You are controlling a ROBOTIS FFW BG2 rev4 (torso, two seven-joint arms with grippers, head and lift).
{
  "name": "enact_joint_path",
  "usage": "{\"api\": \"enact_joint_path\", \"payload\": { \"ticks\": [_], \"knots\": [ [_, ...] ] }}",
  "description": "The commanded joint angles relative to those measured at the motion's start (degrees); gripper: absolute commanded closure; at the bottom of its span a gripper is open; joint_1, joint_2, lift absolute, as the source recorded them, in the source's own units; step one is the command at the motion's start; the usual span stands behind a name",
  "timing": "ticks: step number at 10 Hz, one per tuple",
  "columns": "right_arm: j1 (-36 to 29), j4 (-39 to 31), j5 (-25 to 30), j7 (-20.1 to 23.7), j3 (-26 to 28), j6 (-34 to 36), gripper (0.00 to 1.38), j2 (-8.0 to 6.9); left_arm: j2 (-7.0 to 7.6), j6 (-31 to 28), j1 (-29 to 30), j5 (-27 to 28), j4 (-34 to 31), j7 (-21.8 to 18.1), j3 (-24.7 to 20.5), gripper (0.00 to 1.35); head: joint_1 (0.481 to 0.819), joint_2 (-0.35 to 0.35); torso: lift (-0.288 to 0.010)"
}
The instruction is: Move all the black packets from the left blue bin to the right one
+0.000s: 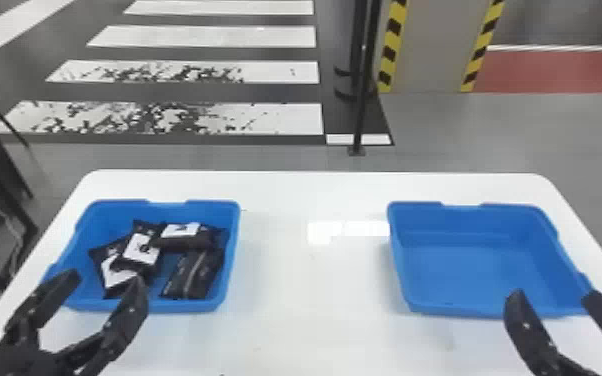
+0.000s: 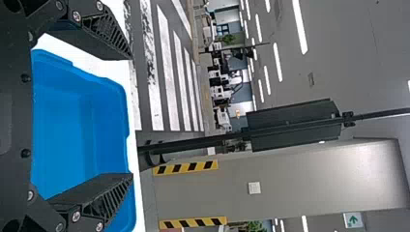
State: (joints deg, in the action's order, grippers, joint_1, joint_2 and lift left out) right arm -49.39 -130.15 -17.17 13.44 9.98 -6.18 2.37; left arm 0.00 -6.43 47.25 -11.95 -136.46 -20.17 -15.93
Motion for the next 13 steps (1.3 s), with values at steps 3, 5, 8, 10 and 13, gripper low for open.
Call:
{"api": "enact_joint_path", "payload": {
  "ticks": [3, 5, 8, 10, 13],
  "knots": [
    [0.04, 0.28, -0.54, 0.0, -0.27, -0.01, 0.17, 0.0, -0.15, 1.51, 0.0, 0.06, -0.01, 0.04, -0.18, 0.29, 0.695, 0.021, -0.14],
    [0.04, 0.14, -1.23, 0.0, -0.61, -0.01, 0.17, 0.0, -0.15, 1.94, 0.0, 0.29, -0.01, 0.13, -0.18, 0.29, 0.695, 0.023, -0.14],
    [0.04, 0.14, -1.68, 0.0, -0.73, -0.01, 0.17, 0.0, -0.15, 2.08, 0.0, 0.29, -0.01, 0.13, -0.63, 0.29, 0.695, 0.027, -0.14],
    [0.04, 0.28, -2.14, 0.09, -0.73, -0.01, 0.17, 0.09, -0.15, -2.99, -0.84, -0.62, -0.01, 0.13, -0.86, 0.29, 0.695, 0.034, -0.14],
    [0.18, 0.85, -4.08, 0.09, -1.64, 0.41, 0.17, 0.35, -0.15, -12.69, -8.16, 0.18, 2.1, 0.4, -2.23, 0.29, 0.695, 0.036, -0.14]
  ]
}}
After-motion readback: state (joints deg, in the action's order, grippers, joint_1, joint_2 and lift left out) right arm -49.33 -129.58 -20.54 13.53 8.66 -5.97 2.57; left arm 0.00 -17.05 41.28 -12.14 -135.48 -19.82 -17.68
